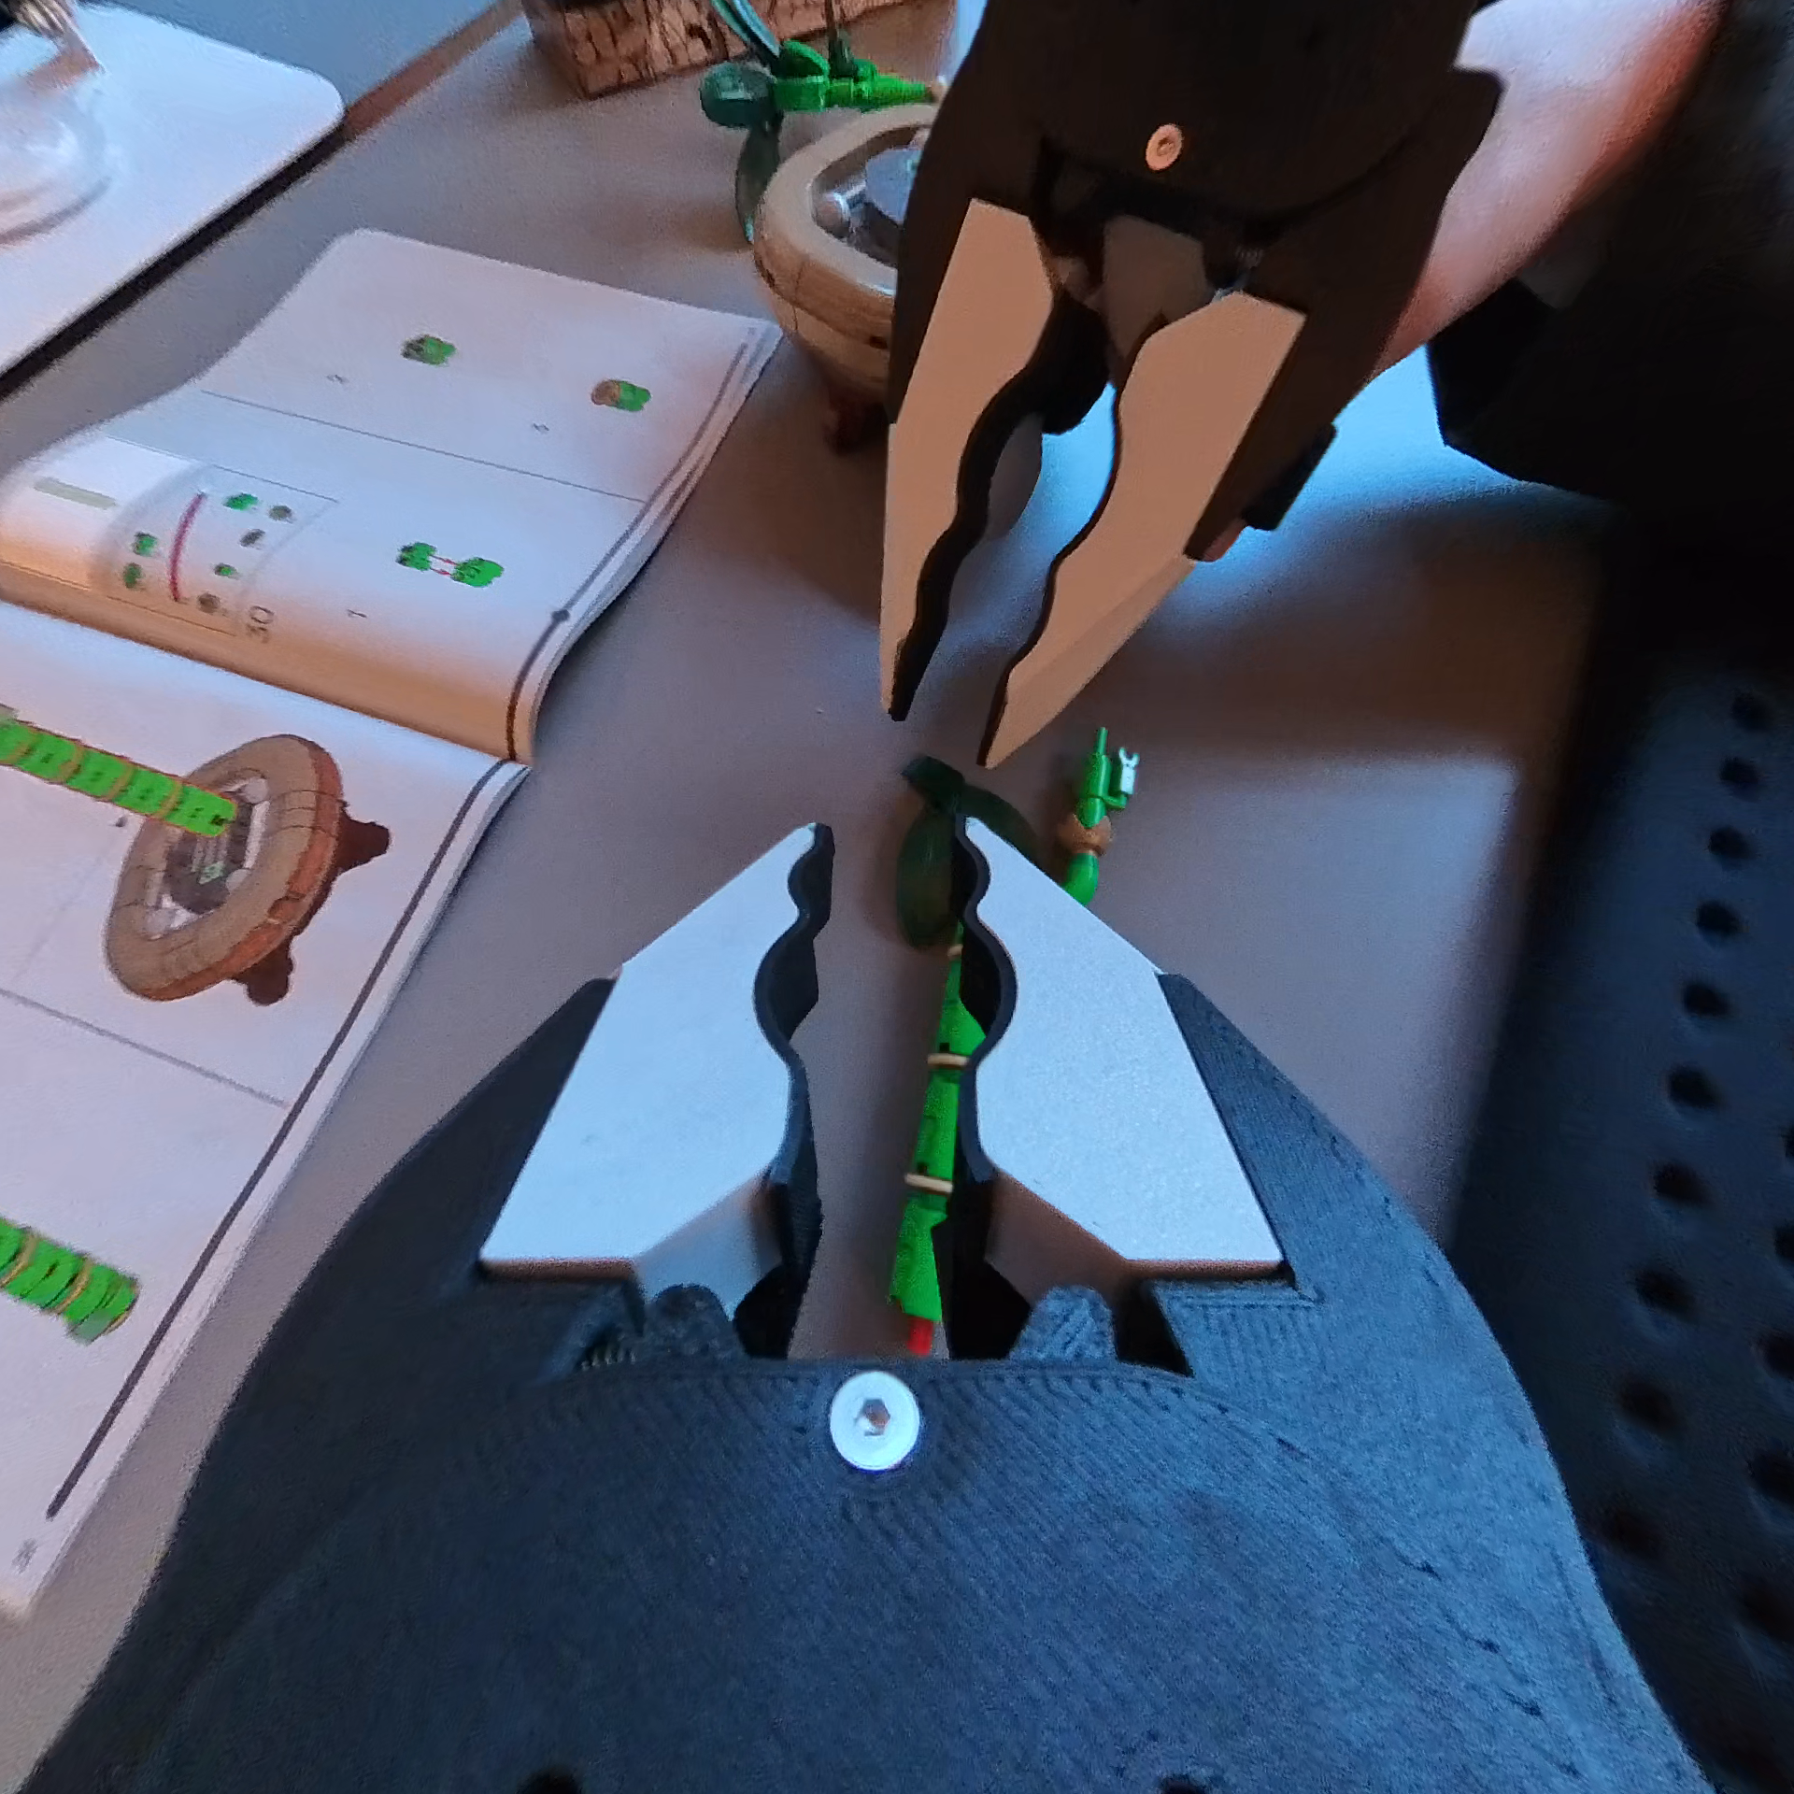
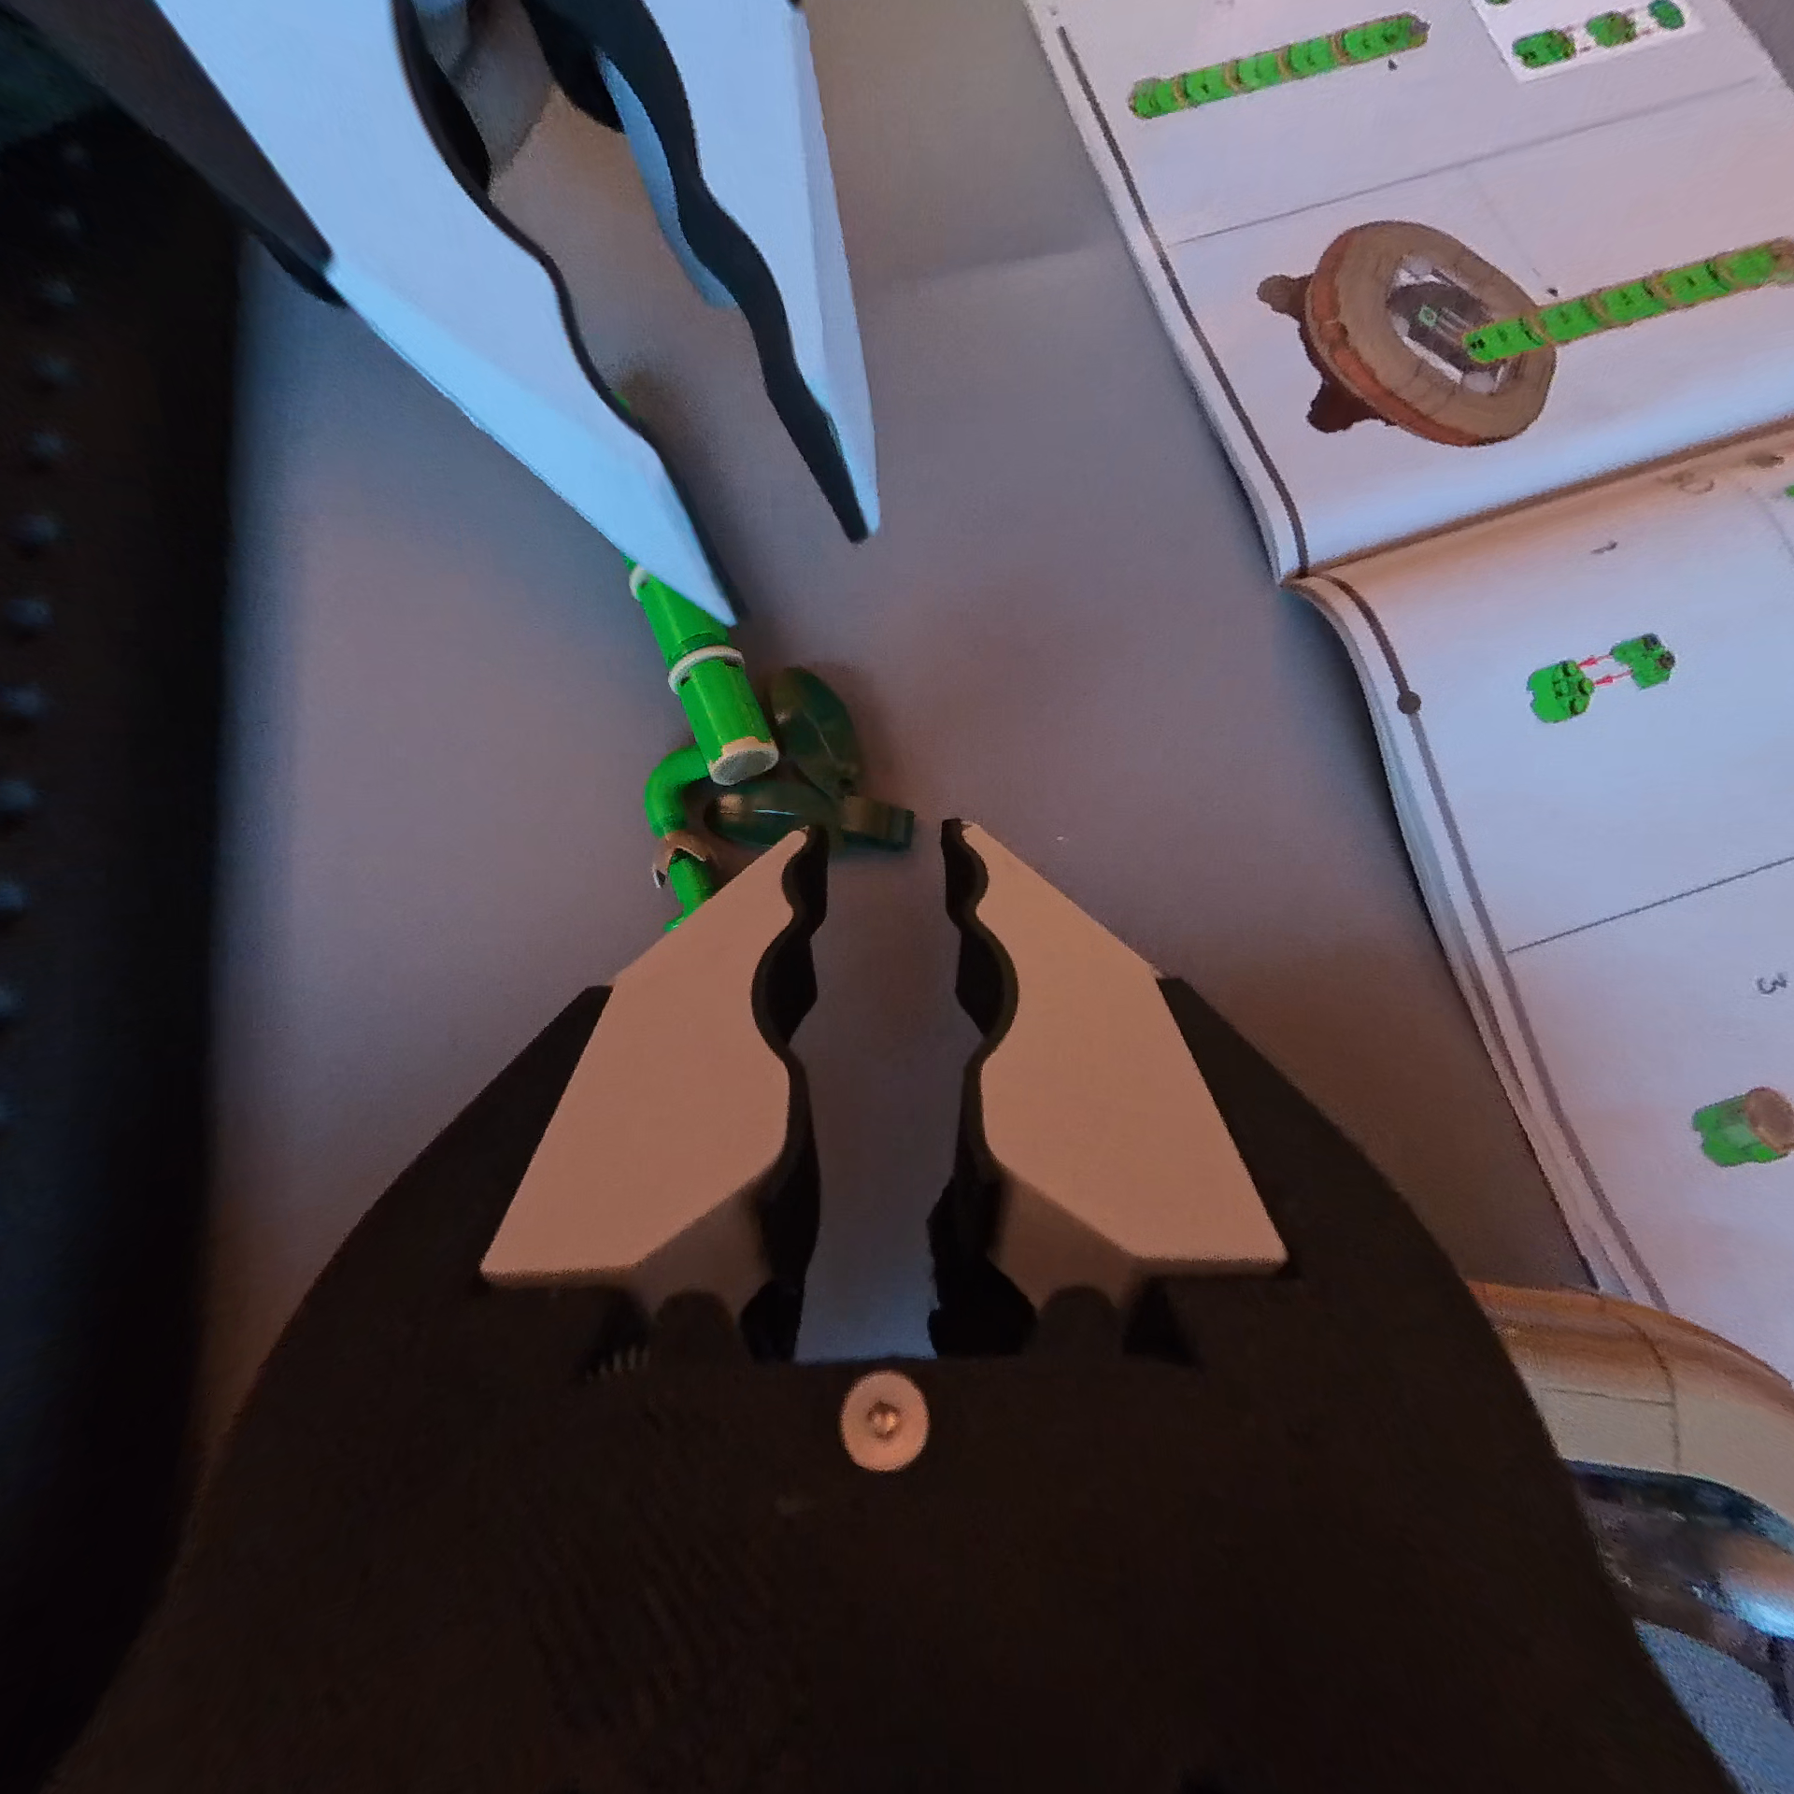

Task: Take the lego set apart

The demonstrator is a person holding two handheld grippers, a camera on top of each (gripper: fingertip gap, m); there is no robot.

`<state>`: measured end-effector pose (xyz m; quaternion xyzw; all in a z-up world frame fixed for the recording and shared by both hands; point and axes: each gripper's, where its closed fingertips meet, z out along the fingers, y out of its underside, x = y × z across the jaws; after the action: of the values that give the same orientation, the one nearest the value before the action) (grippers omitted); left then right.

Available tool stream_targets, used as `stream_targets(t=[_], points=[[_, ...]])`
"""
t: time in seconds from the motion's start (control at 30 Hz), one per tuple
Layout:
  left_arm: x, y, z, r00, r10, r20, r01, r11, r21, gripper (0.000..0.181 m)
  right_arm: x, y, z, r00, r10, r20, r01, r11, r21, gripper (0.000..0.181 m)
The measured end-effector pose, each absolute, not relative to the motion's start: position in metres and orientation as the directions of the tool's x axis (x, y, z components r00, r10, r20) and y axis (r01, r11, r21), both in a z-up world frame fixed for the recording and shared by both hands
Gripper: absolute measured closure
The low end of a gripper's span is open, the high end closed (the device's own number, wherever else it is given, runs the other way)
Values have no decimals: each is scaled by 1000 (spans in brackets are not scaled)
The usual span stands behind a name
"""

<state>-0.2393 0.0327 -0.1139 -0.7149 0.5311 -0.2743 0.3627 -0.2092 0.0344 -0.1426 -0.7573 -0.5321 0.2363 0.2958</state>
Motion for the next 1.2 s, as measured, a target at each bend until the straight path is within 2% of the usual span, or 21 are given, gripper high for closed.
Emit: stream_targets(t=[0.27,0.37,0.43,0.53,0.87,1.0,1.07,1.13,1.2], points=[[-231,26,-142,145,-964,222,-632,-263,-729,163,-209,30,-145,362,914,-182,625,-383,-681,159],[-232,20,-154,131,-969,211,-685,-243,-687,158,-211,27,-149,358,909,-216,628,-405,-664,159],[-230,14,-154,104,-972,212,-694,-224,-684,167,-211,26,-153,359,906,-223,635,-413,-653,159],[-230,15,-155,110,-976,186,-693,-210,-690,167,-212,28,-149,359,905,-228,618,-413,-669,159],[-237,43,-102,258,-963,73,-453,-187,-872,168,-221,49,-108,399,859,-320,353,-466,-811,144],[-241,46,-80,283,-958,-45,-392,-72,-917,167,-236,44,-74,279,830,-483,149,-534,-832,151],[-239,44,-74,283,-955,-93,-377,-21,-926,167,-238,44,-63,231,820,-524,70,-551,-831,162],[-237,43,-74,285,-954,-89,-375,-25,-927,167,-241,42,-53,164,800,-577,7,-586,-811,171],[-236,43,-74,296,-954,-46,-358,-66,-931,167,-243,42,-51,137,775,-617,-22,-620,-784,170]])
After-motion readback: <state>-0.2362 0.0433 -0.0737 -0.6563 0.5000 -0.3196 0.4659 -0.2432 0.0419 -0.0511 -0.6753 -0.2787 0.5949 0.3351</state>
